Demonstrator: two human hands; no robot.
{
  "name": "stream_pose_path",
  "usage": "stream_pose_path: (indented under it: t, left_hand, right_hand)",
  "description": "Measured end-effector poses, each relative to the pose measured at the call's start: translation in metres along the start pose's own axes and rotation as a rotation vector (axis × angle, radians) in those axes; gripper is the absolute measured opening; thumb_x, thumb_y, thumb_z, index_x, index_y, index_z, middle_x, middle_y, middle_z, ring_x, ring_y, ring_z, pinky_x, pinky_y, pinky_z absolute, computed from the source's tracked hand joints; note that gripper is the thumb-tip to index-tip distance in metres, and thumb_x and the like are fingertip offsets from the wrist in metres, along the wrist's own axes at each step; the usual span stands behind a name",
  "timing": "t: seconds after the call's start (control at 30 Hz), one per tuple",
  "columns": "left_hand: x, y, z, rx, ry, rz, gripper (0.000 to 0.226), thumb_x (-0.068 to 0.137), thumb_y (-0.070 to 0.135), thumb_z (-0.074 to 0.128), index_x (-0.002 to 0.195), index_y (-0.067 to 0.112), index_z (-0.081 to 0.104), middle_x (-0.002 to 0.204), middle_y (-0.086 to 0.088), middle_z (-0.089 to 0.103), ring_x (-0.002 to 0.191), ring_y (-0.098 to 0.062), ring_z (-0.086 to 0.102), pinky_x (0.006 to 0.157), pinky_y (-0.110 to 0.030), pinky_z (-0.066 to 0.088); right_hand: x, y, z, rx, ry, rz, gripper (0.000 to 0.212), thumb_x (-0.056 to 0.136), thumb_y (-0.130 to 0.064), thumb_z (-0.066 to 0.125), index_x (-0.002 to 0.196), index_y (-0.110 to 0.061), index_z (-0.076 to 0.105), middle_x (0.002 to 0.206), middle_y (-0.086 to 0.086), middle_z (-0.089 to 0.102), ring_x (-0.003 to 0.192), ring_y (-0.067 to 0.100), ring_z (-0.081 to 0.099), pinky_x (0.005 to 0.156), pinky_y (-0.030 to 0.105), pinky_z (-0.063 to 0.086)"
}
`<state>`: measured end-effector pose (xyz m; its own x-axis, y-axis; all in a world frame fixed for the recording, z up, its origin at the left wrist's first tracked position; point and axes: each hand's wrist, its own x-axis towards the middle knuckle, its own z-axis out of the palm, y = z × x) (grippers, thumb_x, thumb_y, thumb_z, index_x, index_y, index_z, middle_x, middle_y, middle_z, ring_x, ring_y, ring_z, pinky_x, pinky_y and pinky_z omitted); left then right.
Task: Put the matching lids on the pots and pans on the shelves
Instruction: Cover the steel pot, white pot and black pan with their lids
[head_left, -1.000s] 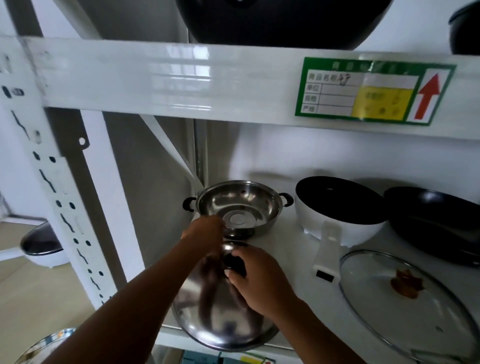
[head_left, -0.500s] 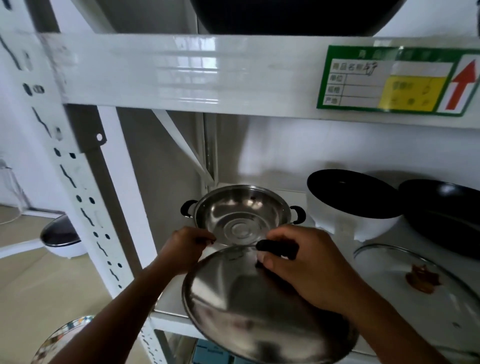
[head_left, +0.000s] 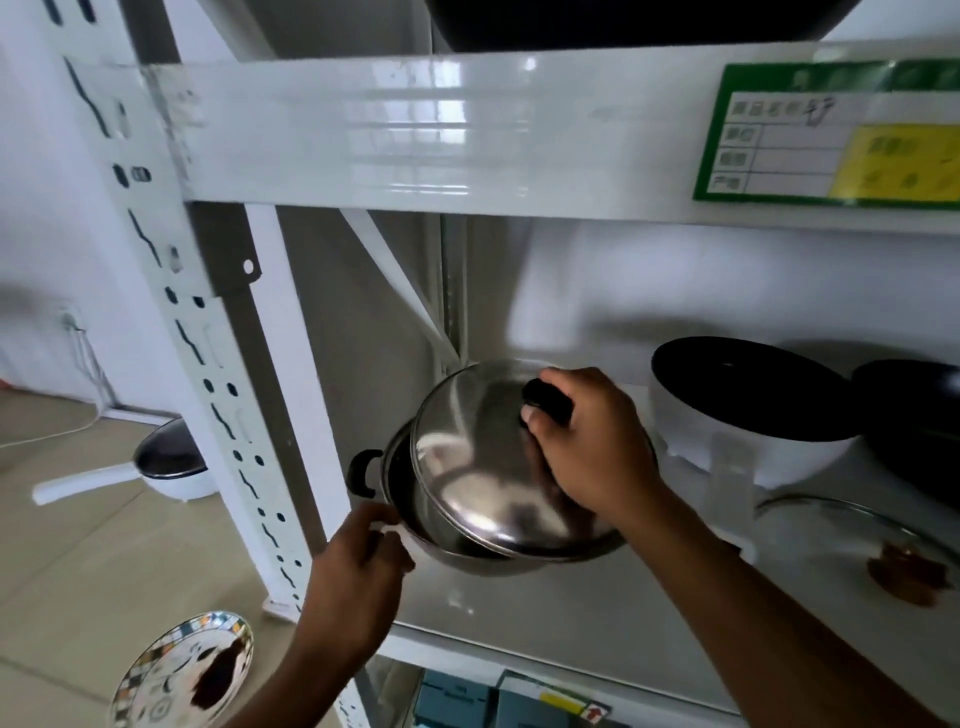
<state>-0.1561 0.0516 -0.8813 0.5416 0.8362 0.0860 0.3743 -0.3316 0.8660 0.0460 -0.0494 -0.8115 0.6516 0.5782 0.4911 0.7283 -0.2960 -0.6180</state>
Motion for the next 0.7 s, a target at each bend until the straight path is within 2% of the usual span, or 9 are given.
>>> stream_pose_path:
  t: [0.07,0.13,0.23,0.37,0.57,0.7]
  left_hand:
    - [0.004,0.002,0.004,-0.075,0.081,-0.068,0.014,0.096,0.027,0.044,0.089,0.035,0.053,0.078,-0.002,0.069,0.076,-0.023,0.065,0.075,-0.044,0.054]
    - [0.01,0.005,0.007,-0.111,0.105,-0.101,0.018,0.097,0.033,0.038,0.085,0.038,0.051,0.088,0.001,0.068,0.083,-0.027,0.064,0.082,-0.047,0.052]
    - [0.018,0.012,0.009,-0.124,0.123,-0.114,0.024,0.091,0.035,0.035,0.077,0.034,0.054,0.084,0.0,0.066,0.084,-0.03,0.064,0.087,-0.05,0.05]
    - [0.026,0.013,0.012,-0.097,0.14,-0.109,0.031,0.081,0.037,0.031,0.074,0.021,0.056,0.073,-0.006,0.064,0.079,-0.032,0.062,0.081,-0.047,0.051]
    - [0.03,0.007,0.014,-0.076,0.134,-0.1,0.036,0.079,0.036,0.029,0.079,0.019,0.061,0.076,-0.009,0.066,0.08,-0.032,0.062,0.078,-0.046,0.051]
    - [0.031,0.006,0.014,-0.035,0.129,-0.09,0.035,0.081,0.035,0.029,0.077,0.018,0.059,0.073,-0.007,0.063,0.076,-0.03,0.06,0.076,-0.042,0.048]
  right_hand:
    - [0.0,-0.001,0.027,-0.069,-0.043,-0.043,0.039,0.085,-0.024,0.066,0.123,-0.012,0.064,0.119,0.013,0.065,0.114,0.032,0.058,0.098,0.038,0.045]
    - [-0.001,-0.001,0.044,-0.083,-0.077,-0.064,0.032,0.087,-0.017,0.063,0.117,-0.008,0.066,0.113,0.015,0.064,0.109,0.034,0.056,0.094,0.037,0.044]
    - [-0.001,0.0,0.056,-0.088,-0.096,-0.07,0.026,0.087,-0.01,0.061,0.111,-0.004,0.066,0.11,0.016,0.063,0.106,0.035,0.056,0.093,0.041,0.045]
    - [0.003,0.003,0.061,-0.09,-0.1,-0.089,0.027,0.086,-0.008,0.058,0.112,-0.004,0.066,0.108,0.016,0.063,0.105,0.035,0.057,0.092,0.041,0.046]
    - [0.007,0.007,0.069,-0.063,-0.117,-0.089,0.033,0.087,-0.01,0.055,0.119,-0.007,0.064,0.111,0.015,0.063,0.105,0.034,0.061,0.093,0.045,0.049]
    - [0.009,0.008,0.069,-0.114,-0.115,-0.096,0.034,0.088,-0.01,0.058,0.121,-0.009,0.064,0.113,0.014,0.064,0.108,0.033,0.058,0.095,0.04,0.046]
